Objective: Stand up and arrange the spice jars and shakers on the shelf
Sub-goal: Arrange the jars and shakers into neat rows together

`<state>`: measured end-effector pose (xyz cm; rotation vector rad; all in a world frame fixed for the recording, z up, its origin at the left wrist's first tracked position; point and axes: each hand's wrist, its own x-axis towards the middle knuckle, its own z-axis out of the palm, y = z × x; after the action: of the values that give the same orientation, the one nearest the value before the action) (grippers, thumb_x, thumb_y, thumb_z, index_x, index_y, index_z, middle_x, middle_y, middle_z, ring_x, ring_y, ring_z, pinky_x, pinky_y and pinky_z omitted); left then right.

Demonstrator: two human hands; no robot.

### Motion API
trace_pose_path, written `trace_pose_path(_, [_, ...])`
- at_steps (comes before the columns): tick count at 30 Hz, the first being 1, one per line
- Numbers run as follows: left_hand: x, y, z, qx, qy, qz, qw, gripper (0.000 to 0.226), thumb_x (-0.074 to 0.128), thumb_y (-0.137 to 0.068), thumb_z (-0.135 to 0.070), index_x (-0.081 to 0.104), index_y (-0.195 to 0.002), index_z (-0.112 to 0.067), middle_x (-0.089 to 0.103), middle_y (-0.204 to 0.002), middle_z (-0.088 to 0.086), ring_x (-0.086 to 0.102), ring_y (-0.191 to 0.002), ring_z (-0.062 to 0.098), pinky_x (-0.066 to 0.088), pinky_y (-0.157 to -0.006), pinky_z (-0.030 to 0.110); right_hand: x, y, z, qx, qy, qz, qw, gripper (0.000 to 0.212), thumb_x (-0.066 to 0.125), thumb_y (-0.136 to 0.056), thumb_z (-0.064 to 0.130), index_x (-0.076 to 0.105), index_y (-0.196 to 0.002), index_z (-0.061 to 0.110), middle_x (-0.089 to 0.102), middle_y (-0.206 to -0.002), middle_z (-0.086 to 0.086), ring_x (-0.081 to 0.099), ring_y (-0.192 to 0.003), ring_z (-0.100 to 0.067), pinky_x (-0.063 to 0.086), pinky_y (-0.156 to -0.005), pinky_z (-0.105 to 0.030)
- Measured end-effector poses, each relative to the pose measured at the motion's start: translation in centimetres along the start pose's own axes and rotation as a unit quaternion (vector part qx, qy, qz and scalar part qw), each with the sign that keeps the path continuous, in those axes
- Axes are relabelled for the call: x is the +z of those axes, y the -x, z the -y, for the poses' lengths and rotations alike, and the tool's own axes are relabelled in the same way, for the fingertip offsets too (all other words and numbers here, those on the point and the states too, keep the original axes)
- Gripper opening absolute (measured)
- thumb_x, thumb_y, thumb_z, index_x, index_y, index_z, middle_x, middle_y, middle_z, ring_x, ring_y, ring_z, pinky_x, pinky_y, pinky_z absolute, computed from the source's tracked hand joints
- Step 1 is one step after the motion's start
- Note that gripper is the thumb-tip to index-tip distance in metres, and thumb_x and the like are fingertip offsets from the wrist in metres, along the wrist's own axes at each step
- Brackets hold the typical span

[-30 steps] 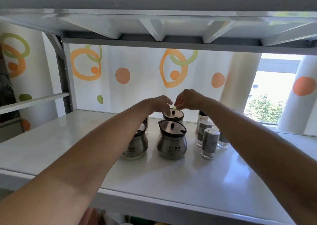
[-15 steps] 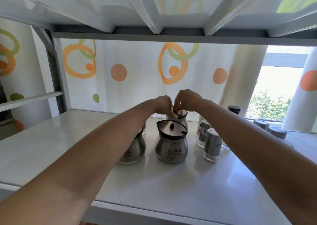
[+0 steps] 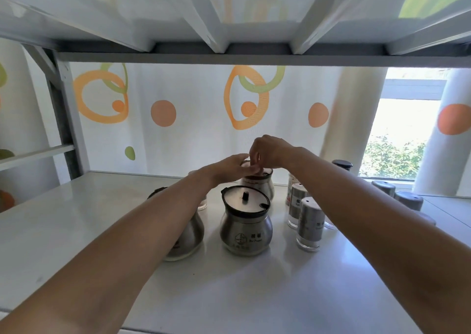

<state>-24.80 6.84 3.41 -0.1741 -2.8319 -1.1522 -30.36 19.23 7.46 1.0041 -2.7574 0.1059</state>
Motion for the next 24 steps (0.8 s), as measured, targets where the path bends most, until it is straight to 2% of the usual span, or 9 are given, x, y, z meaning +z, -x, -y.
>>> trace_pose_path(2, [0.0,-0.1,0.0,-0.004,0.011,-0.005,1.0,0.074,0.047,-0.079,-0.065,0.052,-0.123,-0.006,0.057,-0.116,0.002,0.05,-0.105,0.017,0.039,-0.092,0.033,0.1,0.1,-0.6,-0.005,-0.01,-0.002,1.0,0.014,0.065,-0.078,0.024,0.071,-0.084,0.013,0.071,-0.093,-0.004,0.066,-0.088,-0.021,0.052,-0.073,-0.032])
trace_pose_path(4, [0.1,-0.4,0.2,-0.017,0.026,0.0,1.0,0.062,0.036,-0.094,-0.054,0.05,-0.125,-0.002,0.049,-0.11,0.003,0.043,-0.101,0.017,0.036,-0.088,0.032,0.2,0.2,-1.2,-0.006,-0.015,-0.002,1.0,0.013,0.067,-0.079,0.028,0.064,-0.079,0.015,0.066,-0.086,-0.001,0.062,-0.084,-0.02,0.05,-0.073,-0.034])
trace_pose_path(6, [0.1,-0.4,0.1,-0.035,0.045,0.003,0.998,0.056,0.026,-0.1,-0.047,0.048,-0.13,-0.006,0.049,-0.115,0.003,0.044,-0.105,0.019,0.036,-0.091,0.033,0.6,0.3,-1.4,-0.002,-0.015,0.005,1.0,0.014,0.064,-0.083,0.031,0.058,-0.085,0.017,0.058,-0.085,0.0,0.056,-0.083,-0.02,0.044,-0.07,-0.032])
trace_pose_path(9, [0.3,-0.1,-0.4,-0.065,0.084,-0.013,0.994,0.058,0.018,-0.1,-0.049,0.04,-0.141,-0.015,0.048,-0.135,0.005,0.048,-0.121,0.022,0.038,-0.1,0.035,1.3,0.3,-1.3,-0.001,-0.003,0.045,0.999,0.018,0.048,-0.093,0.034,0.048,-0.094,0.016,0.051,-0.091,-0.003,0.048,-0.087,-0.021,0.038,-0.074,-0.032])
trace_pose_path(12, [0.3,0.2,-0.8,-0.074,0.1,-0.021,0.992,0.058,0.015,-0.1,-0.049,0.038,-0.142,-0.017,0.045,-0.142,0.006,0.046,-0.128,0.025,0.038,-0.104,0.036,1.4,0.3,-1.0,-0.004,0.005,0.079,0.997,0.018,0.039,-0.098,0.03,0.044,-0.095,0.014,0.05,-0.095,-0.005,0.046,-0.09,-0.023,0.037,-0.077,-0.033])
trace_pose_path(17, [0.2,0.4,-0.9,-0.071,0.131,-0.022,0.989,0.059,0.014,-0.1,-0.051,0.039,-0.141,-0.018,0.047,-0.141,0.005,0.043,-0.132,0.024,0.033,-0.111,0.039,1.1,0.1,-0.6,-0.011,0.022,0.098,0.995,0.011,0.037,-0.098,0.023,0.042,-0.094,0.014,0.055,-0.107,-0.011,0.045,-0.093,-0.023,0.038,-0.083,-0.036])
trace_pose_path(20, [0.1,0.4,-0.7,-0.069,0.144,-0.023,0.987,0.061,0.014,-0.099,-0.052,0.038,-0.142,-0.018,0.044,-0.144,0.004,0.04,-0.134,0.024,0.031,-0.113,0.04,1.0,0.2,-0.2,-0.016,0.016,0.099,0.995,0.009,0.037,-0.098,0.021,0.041,-0.094,0.014,0.051,-0.1,-0.007,0.044,-0.092,-0.023,0.035,-0.079,-0.033])
trace_pose_path(24, [0.0,0.1,-0.4,-0.065,0.154,-0.03,0.985,0.061,0.014,-0.098,-0.055,0.043,-0.139,-0.021,0.046,-0.141,0.003,0.039,-0.134,0.024,0.031,-0.112,0.039,0.9,0.2,0.4,-0.021,0.015,0.108,0.994,0.006,0.037,-0.098,0.02,0.041,-0.095,0.016,0.05,-0.102,-0.006,0.044,-0.094,-0.022,0.035,-0.08,-0.033])
